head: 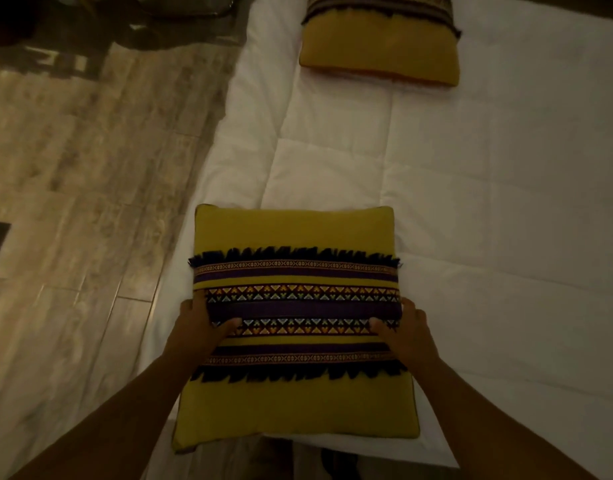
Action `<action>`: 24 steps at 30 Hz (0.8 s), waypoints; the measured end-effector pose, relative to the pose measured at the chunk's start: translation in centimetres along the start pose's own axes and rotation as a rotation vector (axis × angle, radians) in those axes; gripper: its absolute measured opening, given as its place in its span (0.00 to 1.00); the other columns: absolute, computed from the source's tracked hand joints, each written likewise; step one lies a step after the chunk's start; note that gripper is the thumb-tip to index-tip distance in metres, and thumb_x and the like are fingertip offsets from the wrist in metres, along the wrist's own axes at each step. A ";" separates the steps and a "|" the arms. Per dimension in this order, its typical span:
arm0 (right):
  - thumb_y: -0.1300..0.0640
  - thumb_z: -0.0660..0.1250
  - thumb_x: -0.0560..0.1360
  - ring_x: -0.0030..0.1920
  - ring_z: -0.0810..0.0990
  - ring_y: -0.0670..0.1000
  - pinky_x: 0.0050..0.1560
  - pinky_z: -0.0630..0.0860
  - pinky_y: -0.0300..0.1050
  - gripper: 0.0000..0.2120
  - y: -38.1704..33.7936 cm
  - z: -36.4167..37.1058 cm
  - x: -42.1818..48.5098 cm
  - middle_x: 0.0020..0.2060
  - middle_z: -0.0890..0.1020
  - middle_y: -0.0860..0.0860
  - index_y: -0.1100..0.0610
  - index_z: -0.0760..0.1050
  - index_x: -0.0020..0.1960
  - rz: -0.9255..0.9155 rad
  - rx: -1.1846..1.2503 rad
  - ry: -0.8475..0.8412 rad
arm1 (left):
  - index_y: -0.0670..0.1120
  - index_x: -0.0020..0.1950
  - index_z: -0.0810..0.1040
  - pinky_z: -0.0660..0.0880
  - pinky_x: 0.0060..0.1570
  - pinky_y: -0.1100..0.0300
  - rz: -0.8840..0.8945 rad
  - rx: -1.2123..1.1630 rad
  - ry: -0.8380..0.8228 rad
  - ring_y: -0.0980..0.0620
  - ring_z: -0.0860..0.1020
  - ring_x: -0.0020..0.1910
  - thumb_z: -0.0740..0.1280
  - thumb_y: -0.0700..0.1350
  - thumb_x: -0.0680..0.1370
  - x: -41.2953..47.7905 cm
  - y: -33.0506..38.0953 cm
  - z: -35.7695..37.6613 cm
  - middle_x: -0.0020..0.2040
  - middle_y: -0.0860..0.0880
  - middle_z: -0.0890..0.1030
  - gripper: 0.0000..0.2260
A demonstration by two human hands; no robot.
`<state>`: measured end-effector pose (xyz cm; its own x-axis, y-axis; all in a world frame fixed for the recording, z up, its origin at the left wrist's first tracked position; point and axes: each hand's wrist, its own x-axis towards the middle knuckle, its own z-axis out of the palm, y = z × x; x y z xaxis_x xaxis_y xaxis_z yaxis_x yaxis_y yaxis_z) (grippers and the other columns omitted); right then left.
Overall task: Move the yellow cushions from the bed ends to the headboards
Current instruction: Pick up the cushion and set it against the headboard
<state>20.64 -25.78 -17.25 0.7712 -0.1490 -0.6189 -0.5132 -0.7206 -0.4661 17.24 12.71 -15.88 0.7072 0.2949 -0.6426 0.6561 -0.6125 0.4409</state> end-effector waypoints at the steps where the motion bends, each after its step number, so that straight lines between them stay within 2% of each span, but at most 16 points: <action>1: 0.39 0.73 0.71 0.65 0.72 0.63 0.62 0.74 0.59 0.40 0.4 0.2 0.4 0.64 0.70 0.61 0.55 0.61 0.75 0.027 0.011 -0.002 | 0.48 0.75 0.61 0.73 0.62 0.39 -0.022 -0.003 -0.001 0.37 0.72 0.65 0.76 0.61 0.67 0.6 -0.2 0.2 0.65 0.40 0.70 0.43; 4: 0.39 0.75 0.68 0.69 0.70 0.63 0.65 0.72 0.59 0.48 1.7 0.5 1.9 0.69 0.67 0.61 0.56 0.55 0.78 0.090 0.062 -0.034 | 0.47 0.76 0.60 0.72 0.63 0.37 -0.063 -0.006 0.004 0.36 0.70 0.67 0.77 0.62 0.65 2.2 -0.8 0.9 0.66 0.39 0.70 0.47; 6: 0.39 0.77 0.64 0.68 0.72 0.59 0.62 0.76 0.55 0.51 2.1 0.4 2.8 0.69 0.70 0.57 0.54 0.57 0.77 0.085 0.163 -0.082 | 0.47 0.75 0.59 0.72 0.63 0.36 -0.079 0.001 0.003 0.35 0.71 0.66 0.78 0.63 0.62 3.1 -1.3 1.2 0.65 0.38 0.71 0.49; 7: 0.38 0.78 0.61 0.65 0.76 0.57 0.57 0.78 0.49 0.48 2.2 0.4 3.2 0.65 0.75 0.52 0.51 0.61 0.74 0.059 0.210 -0.091 | 0.47 0.75 0.59 0.72 0.63 0.36 -0.083 0.004 0.002 0.35 0.71 0.66 0.78 0.64 0.61 3.5 -1.5 1.3 0.65 0.38 0.70 0.50; 9: 0.39 0.78 0.60 0.58 0.80 0.51 0.49 0.77 0.38 0.40 2.3 0.6 3.8 0.56 0.78 0.43 0.44 0.65 0.66 0.013 0.251 -0.084 | 0.48 0.76 0.57 0.71 0.64 0.35 -0.091 -0.020 -0.009 0.35 0.70 0.67 0.78 0.67 0.56 4.3 -1.9 1.3 0.66 0.38 0.70 0.56; 11: 0.41 0.79 0.61 0.57 0.79 0.50 0.52 0.77 0.43 0.39 2.4 1.2 4.3 0.57 0.78 0.45 0.44 0.64 0.66 0.001 0.295 -0.105 | 0.49 0.75 0.55 0.72 0.63 0.36 -0.096 -0.125 -0.046 0.37 0.72 0.67 0.77 0.68 0.51 4.9 -2.1 1.4 0.68 0.40 0.71 0.60; 14: 0.46 0.80 0.64 0.58 0.77 0.50 0.58 0.76 0.50 0.43 2.8 1.8 4.9 0.59 0.76 0.47 0.50 0.62 0.72 0.042 0.359 -0.141 | 0.53 0.75 0.55 0.74 0.62 0.38 -0.113 -0.353 -0.064 0.41 0.75 0.65 0.80 0.64 0.50 4.9 -2.6 1.9 0.67 0.45 0.74 0.59; 15: 0.48 0.80 0.65 0.58 0.78 0.51 0.59 0.77 0.51 0.42 2.9 1.8 5.0 0.59 0.77 0.48 0.52 0.64 0.72 0.059 0.396 -0.160 | 0.54 0.74 0.56 0.75 0.62 0.39 -0.117 -0.395 -0.053 0.42 0.75 0.65 0.80 0.63 0.50 4.8 -2.6 2.0 0.66 0.46 0.74 0.58; 17: 0.52 0.80 0.66 0.56 0.83 0.54 0.58 0.80 0.55 0.33 2.8 1.5 4.9 0.56 0.83 0.52 0.55 0.73 0.68 0.042 0.463 -0.208 | 0.54 0.74 0.57 0.75 0.62 0.41 -0.110 -0.450 -0.037 0.43 0.75 0.64 0.81 0.61 0.51 4.4 -2.5 2.0 0.65 0.48 0.74 0.57; 19: 0.54 0.79 0.66 0.53 0.85 0.56 0.54 0.82 0.58 0.25 2.6 1.2 4.3 0.52 0.86 0.55 0.55 0.79 0.61 0.019 0.510 -0.216 | 0.52 0.74 0.58 0.76 0.61 0.43 -0.080 -0.486 -0.029 0.45 0.76 0.63 0.81 0.60 0.52 4.1 -2.2 1.7 0.66 0.47 0.75 0.55; 20: 0.55 0.79 0.66 0.53 0.85 0.56 0.54 0.82 0.58 0.24 2.5 1.1 3.9 0.53 0.86 0.55 0.55 0.79 0.61 0.020 0.535 -0.204 | 0.52 0.74 0.60 0.76 0.60 0.44 -0.057 -0.500 -0.023 0.46 0.77 0.61 0.81 0.59 0.53 3.8 -2.0 1.5 0.65 0.48 0.75 0.54; 24: 0.59 0.78 0.69 0.56 0.84 0.56 0.55 0.81 0.57 0.28 2.4 1.0 2.2 0.57 0.84 0.55 0.55 0.74 0.67 0.044 0.625 -0.157 | 0.55 0.73 0.64 0.78 0.56 0.48 0.030 -0.524 -0.001 0.55 0.79 0.57 0.82 0.52 0.63 3.0 -0.6 0.5 0.62 0.52 0.78 0.43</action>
<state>20.69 -27.11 -20.36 0.7044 -0.0345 -0.7089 -0.7023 -0.1785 -0.6891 18.81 13.58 -18.43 0.7274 0.2825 -0.6254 0.6797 -0.1716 0.7131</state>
